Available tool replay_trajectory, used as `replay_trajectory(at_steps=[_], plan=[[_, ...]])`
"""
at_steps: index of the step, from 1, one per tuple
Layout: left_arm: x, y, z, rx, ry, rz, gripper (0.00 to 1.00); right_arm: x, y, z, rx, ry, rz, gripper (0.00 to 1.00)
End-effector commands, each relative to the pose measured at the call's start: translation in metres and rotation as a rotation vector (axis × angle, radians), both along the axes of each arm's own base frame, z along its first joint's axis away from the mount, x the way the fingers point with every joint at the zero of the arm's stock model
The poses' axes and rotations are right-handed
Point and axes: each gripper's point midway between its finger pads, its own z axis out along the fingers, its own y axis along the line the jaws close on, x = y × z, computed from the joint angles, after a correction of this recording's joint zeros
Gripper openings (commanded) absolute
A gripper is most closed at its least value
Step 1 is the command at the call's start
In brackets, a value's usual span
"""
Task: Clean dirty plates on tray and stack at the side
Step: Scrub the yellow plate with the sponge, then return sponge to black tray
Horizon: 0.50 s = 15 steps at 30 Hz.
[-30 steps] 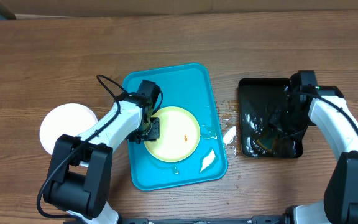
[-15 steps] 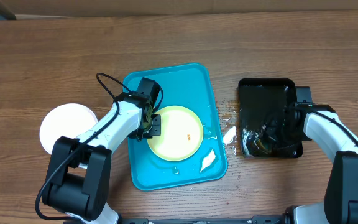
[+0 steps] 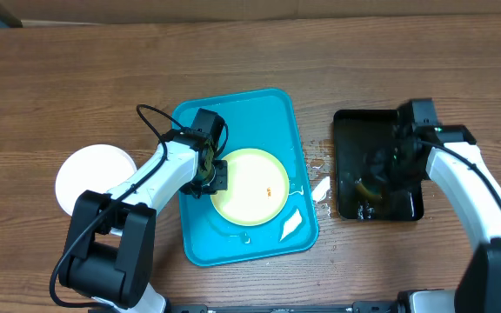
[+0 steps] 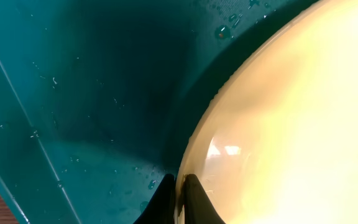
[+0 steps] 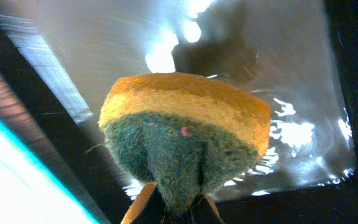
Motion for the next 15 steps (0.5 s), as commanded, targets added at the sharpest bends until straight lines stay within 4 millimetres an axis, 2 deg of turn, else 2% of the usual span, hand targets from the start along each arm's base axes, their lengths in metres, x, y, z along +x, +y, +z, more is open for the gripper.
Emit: replay_trajectory(at_steps=[1, 4, 9, 11, 15], plan=[[-0.005, 0.002, -0.005, 0.007, 0.017, -0.008, 0.04, 0.013, 0.047, 0.039, 0.098, -0.144, 0.186, 0.04], [-0.004, 0.001, -0.005, 0.006, 0.015, -0.008, 0.04, 0.008, 0.092, 0.045, 0.180, -0.173, 0.302, 0.04], [-0.004, 0.001, -0.005, 0.005, 0.012, -0.008, 0.04, 0.002, 0.154, 0.044, 0.225, -0.218, 0.415, 0.04], [-0.003, 0.001, -0.005, 0.004, 0.011, -0.008, 0.04, 0.000, 0.179, 0.039, 0.236, -0.235, 0.454, 0.04], [-0.004, 0.001, -0.005, 0.004, 0.012, -0.008, 0.04, -0.002, 0.208, 0.015, 0.175, -0.237, 0.462, 0.04]])
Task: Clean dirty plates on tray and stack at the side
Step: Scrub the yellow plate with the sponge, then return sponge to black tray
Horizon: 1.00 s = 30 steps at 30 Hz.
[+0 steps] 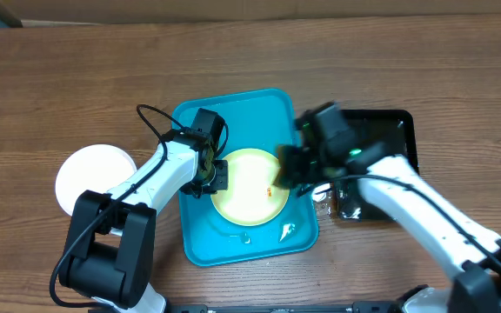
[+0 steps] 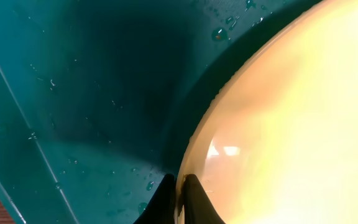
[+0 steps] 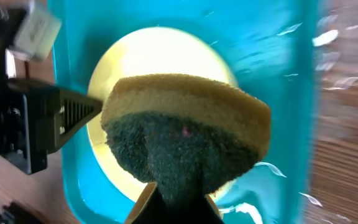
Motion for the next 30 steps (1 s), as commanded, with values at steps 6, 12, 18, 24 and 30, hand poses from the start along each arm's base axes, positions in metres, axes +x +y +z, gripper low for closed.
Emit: replay_trajectory(at_steps=[6, 12, 18, 24, 30], plan=[[-0.004, 0.002, -0.005, 0.010, 0.015, -0.007, 0.04, -0.010, 0.054, -0.065, -0.055, 0.058, 0.018, 0.04], [-0.004, 0.002, -0.005, 0.010, 0.015, -0.008, 0.04, -0.021, 0.073, -0.097, -0.082, 0.071, 0.070, 0.04], [-0.005, 0.004, -0.005, 0.020, 0.017, -0.008, 0.04, -0.014, 0.034, -0.123, -0.241, 0.110, -0.077, 0.04], [-0.005, 0.010, -0.005, 0.054, 0.012, -0.024, 0.04, -0.009, -0.008, -0.141, -0.357, 0.177, -0.203, 0.04], [-0.004, 0.012, -0.005, 0.064, 0.007, -0.022, 0.04, -0.013, -0.044, -0.141, -0.492, 0.205, -0.263, 0.04]])
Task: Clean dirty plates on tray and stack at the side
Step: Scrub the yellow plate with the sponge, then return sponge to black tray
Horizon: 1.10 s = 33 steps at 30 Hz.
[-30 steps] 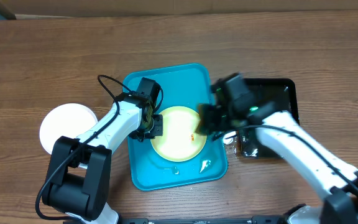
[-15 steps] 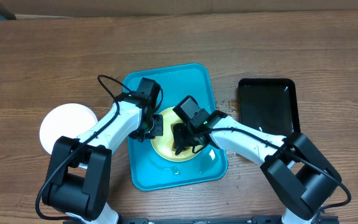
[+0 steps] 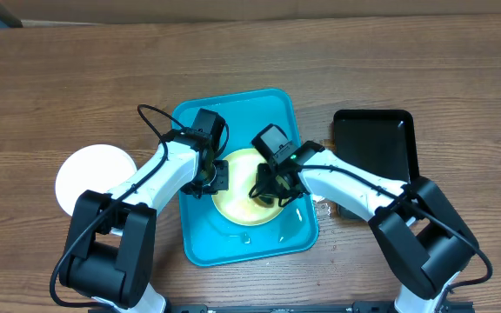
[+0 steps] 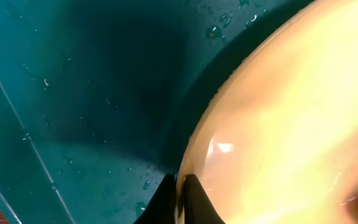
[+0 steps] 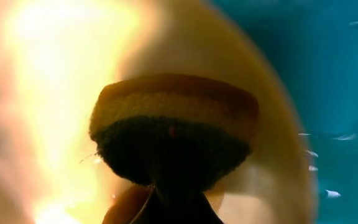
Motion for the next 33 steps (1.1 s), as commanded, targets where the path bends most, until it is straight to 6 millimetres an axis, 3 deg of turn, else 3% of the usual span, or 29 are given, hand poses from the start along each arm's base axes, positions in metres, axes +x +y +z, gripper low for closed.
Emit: replay_trajectory(at_steps=[1, 9, 21, 26, 33], plan=[[-0.003, 0.012, -0.005, 0.067, 0.006, -0.018, 0.04, -0.005, -0.066, -0.037, -0.287, 0.031, -0.081, 0.04], [-0.003, 0.012, -0.005, 0.066, 0.006, -0.018, 0.04, 0.000, -0.093, -0.008, -0.467, 0.020, -0.077, 0.04], [-0.003, 0.014, -0.005, 0.073, 0.004, -0.016, 0.04, 0.020, -0.090, 0.057, -0.389, -0.094, -0.123, 0.04], [-0.003, 0.014, -0.005, 0.073, 0.004, -0.016, 0.04, 0.030, -0.117, 0.091, -0.331, -0.125, -0.203, 0.04], [-0.003, 0.014, -0.005, 0.072, 0.004, -0.017, 0.04, 0.040, -0.152, 0.141, -0.122, -0.167, -0.188, 0.04]])
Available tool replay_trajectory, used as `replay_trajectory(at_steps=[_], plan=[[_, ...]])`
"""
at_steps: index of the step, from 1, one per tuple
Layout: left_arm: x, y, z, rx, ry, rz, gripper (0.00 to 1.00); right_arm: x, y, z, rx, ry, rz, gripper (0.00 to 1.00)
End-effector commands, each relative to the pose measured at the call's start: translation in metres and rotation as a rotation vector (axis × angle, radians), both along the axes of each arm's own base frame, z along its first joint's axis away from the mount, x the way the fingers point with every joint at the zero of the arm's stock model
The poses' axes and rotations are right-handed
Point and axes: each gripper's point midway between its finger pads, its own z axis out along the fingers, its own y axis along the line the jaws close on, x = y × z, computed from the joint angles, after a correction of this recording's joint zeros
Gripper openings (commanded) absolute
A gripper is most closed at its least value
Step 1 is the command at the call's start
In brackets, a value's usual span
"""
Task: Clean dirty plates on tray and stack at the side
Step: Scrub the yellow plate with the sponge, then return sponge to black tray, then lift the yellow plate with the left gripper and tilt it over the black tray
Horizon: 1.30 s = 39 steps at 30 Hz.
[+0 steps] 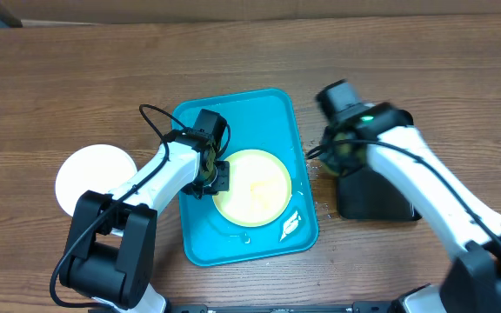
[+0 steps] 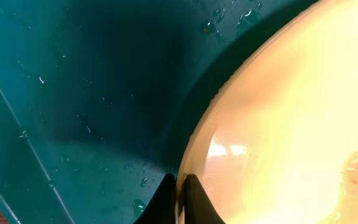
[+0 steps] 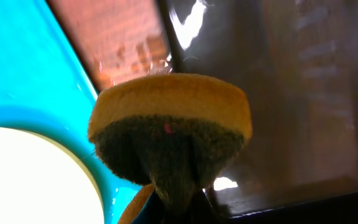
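Observation:
A pale yellow plate (image 1: pixel 252 186) lies in the blue tray (image 1: pixel 233 113); the orange spot on its face is smeared faint. My left gripper (image 2: pixel 180 186) is shut on the plate's left rim (image 2: pixel 197 143), low in the left wrist view. A white plate (image 1: pixel 94 178) rests on the table left of the tray. My right gripper (image 3: pixel 178 199) is shut on a yellow-and-green sponge (image 3: pixel 169 124), held between the tray's right edge and the black tray (image 1: pixel 377 196).
Water drops and foam lie on the wood between the two trays (image 1: pixel 316 169). A white scrap (image 1: pixel 290 225) sits in the blue tray's lower right corner. My right arm (image 1: pixel 424 191) crosses over the black tray.
My right gripper has moved the sponge off the yellow plate to the right, to the gap beside the black tray. The plate's orange spot now looks smeared. My left gripper still grips the rim.
The sponge was first in the black tray, in my right gripper. Then it hung over the blue tray's right side, then pressed on the yellow plate. Now it is back by the black tray. My left gripper held the plate's rim at every moment.

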Motion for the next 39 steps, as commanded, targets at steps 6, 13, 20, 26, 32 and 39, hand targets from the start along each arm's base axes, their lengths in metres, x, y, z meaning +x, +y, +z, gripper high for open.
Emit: replay_trajectory(at_steps=[6, 13, 20, 26, 32, 39], plan=[[-0.002, 0.011, -0.004, 0.049, 0.004, -0.013, 0.04, -0.003, -0.060, 0.015, 0.123, 0.014, -0.018, 0.08], [0.007, -0.008, 0.003, -0.045, -0.013, -0.041, 0.04, -0.017, -0.079, -0.053, 0.117, 0.069, -0.079, 0.12], [0.016, -0.012, 0.013, -0.060, -0.038, -0.078, 0.04, -0.022, -0.080, -0.067, 0.119, 0.067, -0.090, 0.51], [0.031, -0.018, 0.043, -0.061, -0.057, -0.130, 0.04, -0.009, -0.079, -0.017, 0.218, -0.002, -0.098, 0.55], [0.057, -0.045, 0.104, -0.122, -0.142, -0.175, 0.04, 0.002, -0.107, 0.071, 0.335, -0.206, -0.124, 0.73], [0.086, -0.118, 0.173, -0.229, -0.370, -0.281, 0.04, -0.020, -0.158, 0.086, 0.311, -0.224, -0.279, 0.84]])
